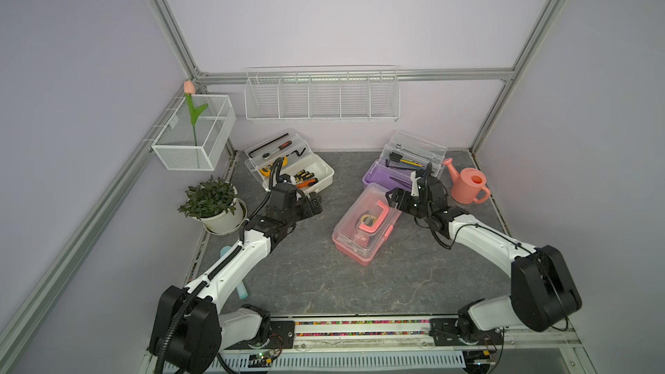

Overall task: Close toolboxes
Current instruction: Move the toolbox to the center of the board.

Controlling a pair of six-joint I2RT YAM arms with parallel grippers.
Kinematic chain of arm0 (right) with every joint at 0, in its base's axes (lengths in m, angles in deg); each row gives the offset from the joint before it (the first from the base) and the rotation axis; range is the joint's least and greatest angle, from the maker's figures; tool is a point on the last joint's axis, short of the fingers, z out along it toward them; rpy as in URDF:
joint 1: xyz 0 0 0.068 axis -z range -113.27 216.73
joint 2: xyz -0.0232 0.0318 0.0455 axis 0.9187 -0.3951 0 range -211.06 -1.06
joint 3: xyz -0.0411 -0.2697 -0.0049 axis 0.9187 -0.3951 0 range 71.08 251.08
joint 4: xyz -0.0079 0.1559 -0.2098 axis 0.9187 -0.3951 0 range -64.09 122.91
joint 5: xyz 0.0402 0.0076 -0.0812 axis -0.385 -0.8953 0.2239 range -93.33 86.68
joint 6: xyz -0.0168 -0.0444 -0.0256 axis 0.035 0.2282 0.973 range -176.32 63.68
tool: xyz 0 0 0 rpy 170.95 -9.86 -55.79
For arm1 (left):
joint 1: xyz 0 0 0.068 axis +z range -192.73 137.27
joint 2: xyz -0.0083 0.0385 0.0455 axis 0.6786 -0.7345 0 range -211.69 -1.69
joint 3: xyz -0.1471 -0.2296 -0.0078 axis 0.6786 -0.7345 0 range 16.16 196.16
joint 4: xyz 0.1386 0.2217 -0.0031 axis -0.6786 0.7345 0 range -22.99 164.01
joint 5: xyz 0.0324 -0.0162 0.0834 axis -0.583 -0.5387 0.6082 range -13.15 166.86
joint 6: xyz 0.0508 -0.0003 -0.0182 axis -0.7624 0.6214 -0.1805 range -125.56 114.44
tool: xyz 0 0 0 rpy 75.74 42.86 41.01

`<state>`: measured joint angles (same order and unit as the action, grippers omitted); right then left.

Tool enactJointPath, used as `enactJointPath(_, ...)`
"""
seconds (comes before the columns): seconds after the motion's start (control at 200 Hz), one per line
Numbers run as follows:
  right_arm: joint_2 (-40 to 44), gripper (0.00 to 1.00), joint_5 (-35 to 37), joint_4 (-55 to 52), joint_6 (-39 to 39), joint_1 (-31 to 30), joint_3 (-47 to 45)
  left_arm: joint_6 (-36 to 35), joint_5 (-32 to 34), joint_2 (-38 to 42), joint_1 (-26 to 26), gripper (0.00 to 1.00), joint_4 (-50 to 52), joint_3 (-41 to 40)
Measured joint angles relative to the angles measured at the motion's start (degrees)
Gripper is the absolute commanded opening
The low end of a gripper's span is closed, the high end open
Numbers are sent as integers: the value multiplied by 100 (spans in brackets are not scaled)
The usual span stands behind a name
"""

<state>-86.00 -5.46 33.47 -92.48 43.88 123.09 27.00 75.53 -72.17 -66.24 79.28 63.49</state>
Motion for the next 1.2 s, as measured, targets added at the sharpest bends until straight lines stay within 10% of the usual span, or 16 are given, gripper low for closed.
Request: enactJointPath(1.2, -2199, 81, -483, 308, 26, -1716, 1993, 151, -234, 249, 15, 99, -142, -173)
